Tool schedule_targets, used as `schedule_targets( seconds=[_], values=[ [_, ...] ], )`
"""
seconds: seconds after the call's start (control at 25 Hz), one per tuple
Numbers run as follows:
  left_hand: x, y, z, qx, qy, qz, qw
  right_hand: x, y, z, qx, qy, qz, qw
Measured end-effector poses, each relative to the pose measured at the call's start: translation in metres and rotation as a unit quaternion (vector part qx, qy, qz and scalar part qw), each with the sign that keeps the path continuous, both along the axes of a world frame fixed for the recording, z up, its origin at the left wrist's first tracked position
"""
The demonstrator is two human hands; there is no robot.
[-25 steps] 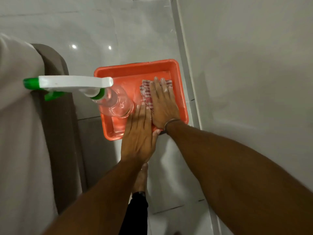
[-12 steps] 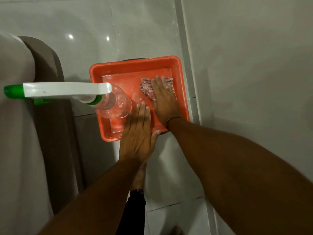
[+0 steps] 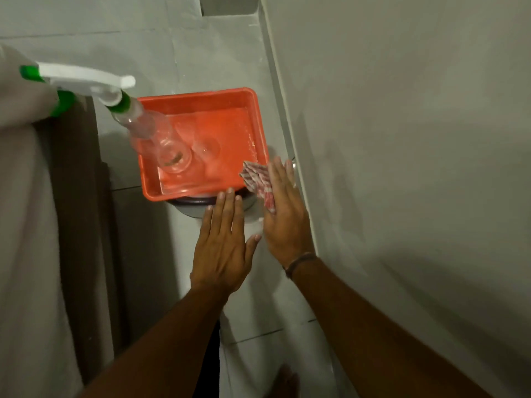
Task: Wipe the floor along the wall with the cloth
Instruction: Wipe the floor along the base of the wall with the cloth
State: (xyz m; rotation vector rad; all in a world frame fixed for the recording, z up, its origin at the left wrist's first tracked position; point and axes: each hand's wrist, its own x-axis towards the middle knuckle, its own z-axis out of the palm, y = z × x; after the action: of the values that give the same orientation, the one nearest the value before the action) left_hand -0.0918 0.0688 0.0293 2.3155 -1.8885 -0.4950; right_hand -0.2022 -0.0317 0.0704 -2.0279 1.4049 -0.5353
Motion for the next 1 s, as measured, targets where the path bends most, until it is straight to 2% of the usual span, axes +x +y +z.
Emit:
schedule_targets(
  seconds=[0.12,0.28,0.44,0.64,0.8,0.88,1.0],
  values=[
    [-0.044,0.061,-0.022,0.034,-0.015,-0.005,0.999,-0.059,0.072,-0.027,0.037,0.026,0.013,0.999],
    [-0.096,0.133,-0.081,0.073,-0.008,0.000,0.997,-0.124,0.159,-0.107,0.116,0.085,0.031,0.989],
    [-0.122,0.167,-0.147,0.092,-0.005,-0.001,0.996,-0.151,0.189,-0.193,0.173,0.164,0.073,0.968],
    [-0.124,0.160,-0.263,0.083,0.006,-0.013,0.996,-0.147,0.145,-0.311,0.095,0.190,0.031,0.977],
    [-0.117,0.142,-0.344,0.079,-0.005,-0.024,0.997,-0.158,0.131,-0.390,0.044,0.288,0.088,0.953],
    [-0.116,0.146,-0.376,0.061,-0.010,-0.020,0.998,-0.166,0.139,-0.412,0.017,0.311,0.105,0.944],
    [-0.113,0.154,-0.405,-0.007,-0.036,-0.024,0.999,-0.164,0.125,-0.422,-0.027,0.284,0.097,0.953]
  ],
)
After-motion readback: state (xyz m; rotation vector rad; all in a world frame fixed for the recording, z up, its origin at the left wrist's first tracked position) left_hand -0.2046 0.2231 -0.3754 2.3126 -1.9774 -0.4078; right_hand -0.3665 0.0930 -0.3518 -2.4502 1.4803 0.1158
